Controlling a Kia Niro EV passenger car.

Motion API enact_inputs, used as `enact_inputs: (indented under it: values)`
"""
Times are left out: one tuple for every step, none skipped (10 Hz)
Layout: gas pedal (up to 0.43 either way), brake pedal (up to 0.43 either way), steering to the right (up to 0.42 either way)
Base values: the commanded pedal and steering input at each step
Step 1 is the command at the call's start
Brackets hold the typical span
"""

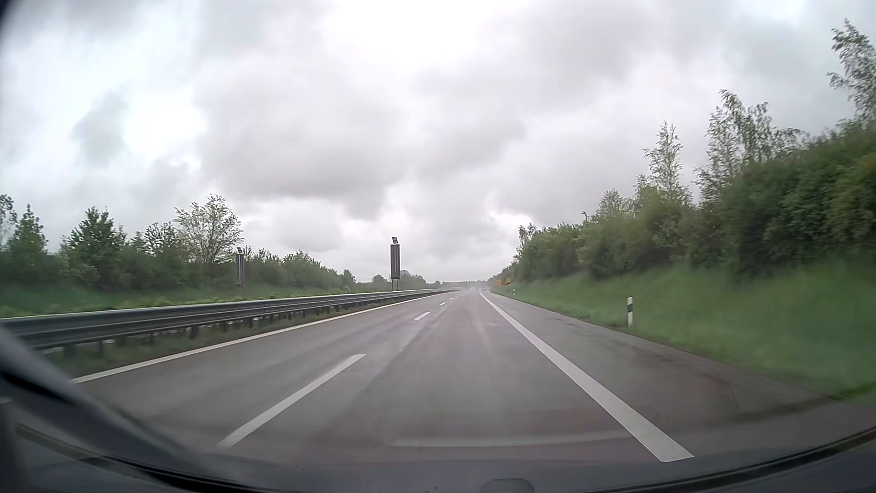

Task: Follow the waypoints while adhering to traffic rules and regulations

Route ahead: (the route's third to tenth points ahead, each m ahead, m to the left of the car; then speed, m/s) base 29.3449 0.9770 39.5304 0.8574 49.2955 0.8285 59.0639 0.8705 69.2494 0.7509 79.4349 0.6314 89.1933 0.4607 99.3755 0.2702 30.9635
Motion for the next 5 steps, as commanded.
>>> enact_inputs:
  values:
    - [0.299,0.000,0.000]
    - [0.299,0.000,0.000]
    - [0.299,0.000,0.000]
    - [0.299,0.000,0.000]
    - [0.299,0.000,0.000]
